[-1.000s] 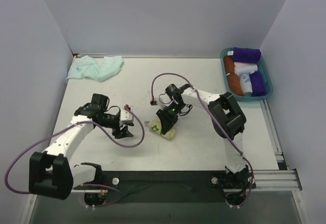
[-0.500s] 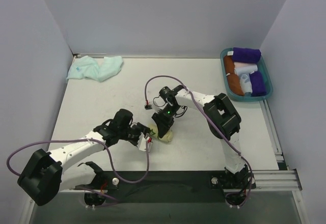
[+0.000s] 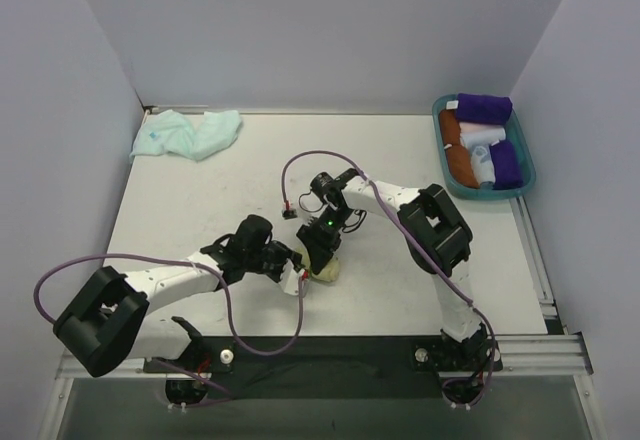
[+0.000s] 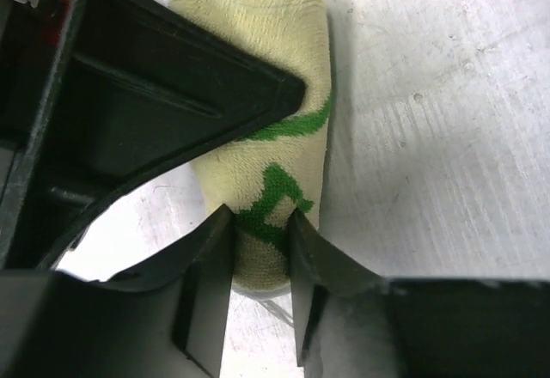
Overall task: Roll the towels
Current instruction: Place the rolled towel into the container
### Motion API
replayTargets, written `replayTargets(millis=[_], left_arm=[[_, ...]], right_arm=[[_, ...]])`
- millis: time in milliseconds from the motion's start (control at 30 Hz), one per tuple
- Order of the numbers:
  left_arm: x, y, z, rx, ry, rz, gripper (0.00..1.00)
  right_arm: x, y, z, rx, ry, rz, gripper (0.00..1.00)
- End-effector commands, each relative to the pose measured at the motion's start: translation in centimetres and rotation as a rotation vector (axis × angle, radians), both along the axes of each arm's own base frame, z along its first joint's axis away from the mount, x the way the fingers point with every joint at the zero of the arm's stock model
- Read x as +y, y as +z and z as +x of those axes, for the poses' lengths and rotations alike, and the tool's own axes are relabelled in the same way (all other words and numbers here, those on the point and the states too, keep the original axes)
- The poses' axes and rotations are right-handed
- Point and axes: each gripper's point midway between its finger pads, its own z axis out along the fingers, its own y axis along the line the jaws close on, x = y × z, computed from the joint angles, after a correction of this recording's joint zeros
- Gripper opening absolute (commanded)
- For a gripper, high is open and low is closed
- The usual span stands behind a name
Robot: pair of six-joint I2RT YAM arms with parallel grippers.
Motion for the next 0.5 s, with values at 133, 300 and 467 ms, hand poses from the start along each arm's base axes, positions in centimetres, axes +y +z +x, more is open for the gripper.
replayTargets(millis=[133,300,467], left_arm=[[1.2,-1.7,-2.0,0.1,-0.015,0.094,0.25],[1.2,-1.8,-2.3,0.12,-0.014,0.098,0.24],[1.1,-1.9,-2.2,0.141,-0.007,0.108,0.25]], right_arm=[[-2.8,0.0,0.6,-0.138,0.013,-0.156,0.62],[-3.1,1.1,0.8,-0.197,-0.007,-0.175,0.73],[-3.1,1.7,0.6,-0.236,-0.027,-0.201,0.74]])
